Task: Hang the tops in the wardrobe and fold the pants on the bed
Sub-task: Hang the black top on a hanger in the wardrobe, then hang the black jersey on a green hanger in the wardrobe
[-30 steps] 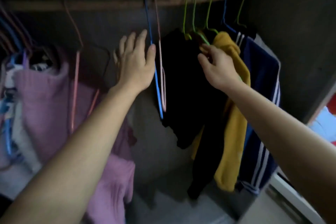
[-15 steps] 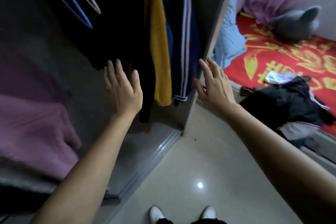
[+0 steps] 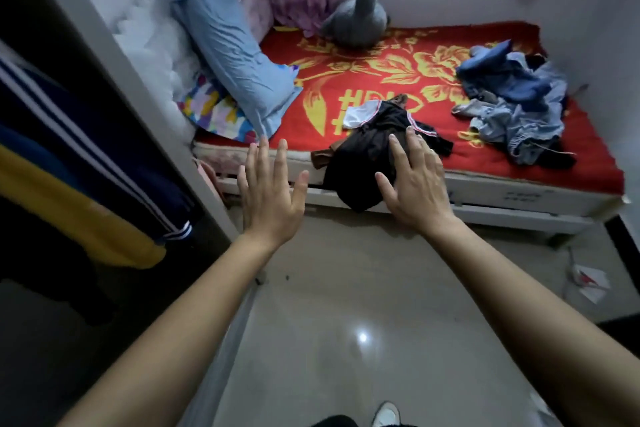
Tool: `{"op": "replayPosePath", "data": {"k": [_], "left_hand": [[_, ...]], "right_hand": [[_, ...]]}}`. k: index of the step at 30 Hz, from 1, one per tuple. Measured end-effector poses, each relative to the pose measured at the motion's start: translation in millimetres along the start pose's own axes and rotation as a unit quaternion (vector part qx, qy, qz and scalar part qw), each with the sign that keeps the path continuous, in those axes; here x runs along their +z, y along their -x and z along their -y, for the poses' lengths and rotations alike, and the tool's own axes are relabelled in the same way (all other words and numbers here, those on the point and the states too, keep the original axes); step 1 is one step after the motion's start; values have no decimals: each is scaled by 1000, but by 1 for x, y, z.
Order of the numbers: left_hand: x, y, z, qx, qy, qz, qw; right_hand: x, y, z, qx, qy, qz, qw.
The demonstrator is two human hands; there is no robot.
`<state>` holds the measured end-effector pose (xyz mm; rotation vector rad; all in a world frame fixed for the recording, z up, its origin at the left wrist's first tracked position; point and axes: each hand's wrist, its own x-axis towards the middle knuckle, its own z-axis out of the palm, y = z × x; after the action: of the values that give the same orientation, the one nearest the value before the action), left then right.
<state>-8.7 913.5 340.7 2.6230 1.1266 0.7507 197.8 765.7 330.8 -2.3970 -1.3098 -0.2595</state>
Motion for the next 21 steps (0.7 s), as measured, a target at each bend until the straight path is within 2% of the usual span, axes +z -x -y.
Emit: {"op": "replayPosePath", "data": {"k": [3, 7, 15, 21], "left_hand": [[37, -17, -44, 48, -32, 43, 997], [80, -34, -75, 68, -69, 96, 991], [159, -117, -73, 67, -85, 135, 985], [245, -240, -77, 85, -71, 166, 980]], "right_hand": [[1, -2, -65, 52, 8, 19, 998], [15, -6, -126, 99, 11, 56, 993], [76, -74, -190, 127, 9, 104, 986], [119, -175, -245, 147, 36, 137, 979]]}}
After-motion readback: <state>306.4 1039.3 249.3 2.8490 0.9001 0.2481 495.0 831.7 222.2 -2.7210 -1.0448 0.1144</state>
